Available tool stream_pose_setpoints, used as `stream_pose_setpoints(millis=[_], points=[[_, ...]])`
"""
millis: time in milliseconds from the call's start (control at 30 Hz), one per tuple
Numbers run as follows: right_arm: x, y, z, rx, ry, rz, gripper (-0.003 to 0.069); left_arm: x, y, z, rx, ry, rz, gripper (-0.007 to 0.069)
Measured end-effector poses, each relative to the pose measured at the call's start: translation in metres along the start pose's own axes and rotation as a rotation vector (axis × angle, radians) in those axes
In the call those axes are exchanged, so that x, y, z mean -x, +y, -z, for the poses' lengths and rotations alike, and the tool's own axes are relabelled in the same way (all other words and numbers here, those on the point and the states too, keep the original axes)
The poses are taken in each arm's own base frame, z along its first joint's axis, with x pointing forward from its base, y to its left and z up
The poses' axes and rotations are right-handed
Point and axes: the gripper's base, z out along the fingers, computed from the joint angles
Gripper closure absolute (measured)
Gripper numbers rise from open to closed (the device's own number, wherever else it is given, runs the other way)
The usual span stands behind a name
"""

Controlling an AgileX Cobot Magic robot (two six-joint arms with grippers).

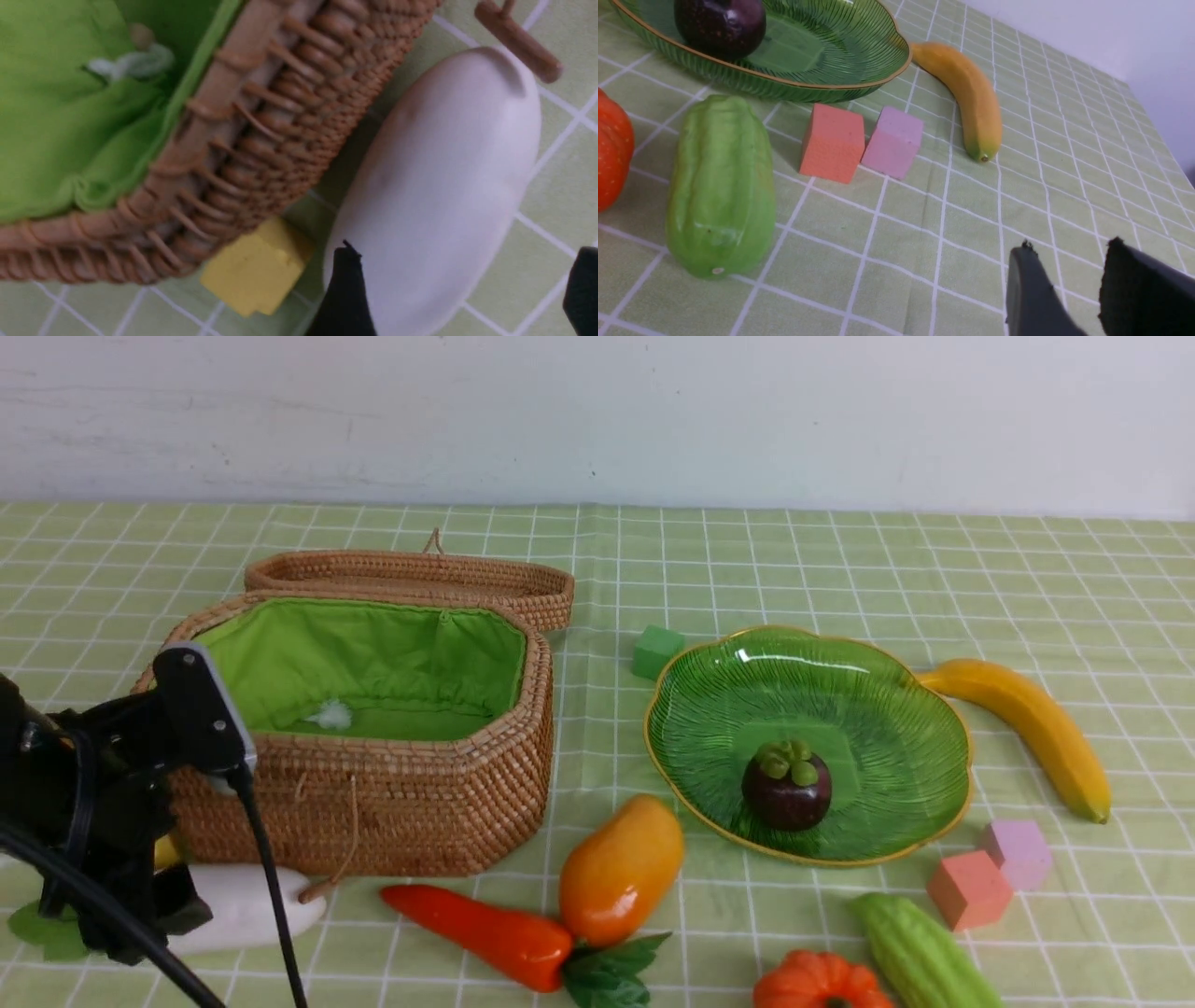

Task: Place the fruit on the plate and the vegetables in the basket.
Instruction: Take a daikon with your left arm and place it on the basket on the left.

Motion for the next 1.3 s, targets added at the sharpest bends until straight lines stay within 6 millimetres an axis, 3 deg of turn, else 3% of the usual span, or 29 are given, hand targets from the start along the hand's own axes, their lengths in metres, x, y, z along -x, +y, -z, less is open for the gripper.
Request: stream_pose_setpoints(millis=[233, 867, 1300], points=[[0.0, 0.0, 0.0, 0.0, 0.001, 0.0, 0.0419, -0.002, 0.005, -0.016, 0.019, 0.029, -0.102, 0.0053], [0.0, 0.0, 0.0, 0.0, 0.0, 0.0, 0.0419, -0.006, -0.003, -0.053, -0.128, 0.075, -0.058, 0.0053], [0.0, 0.0, 0.0, 0.0, 0.0, 0.0, 0.0419, -0.006, -0.007, -0.054, -0.184, 0.084, -0.024, 0.0095]])
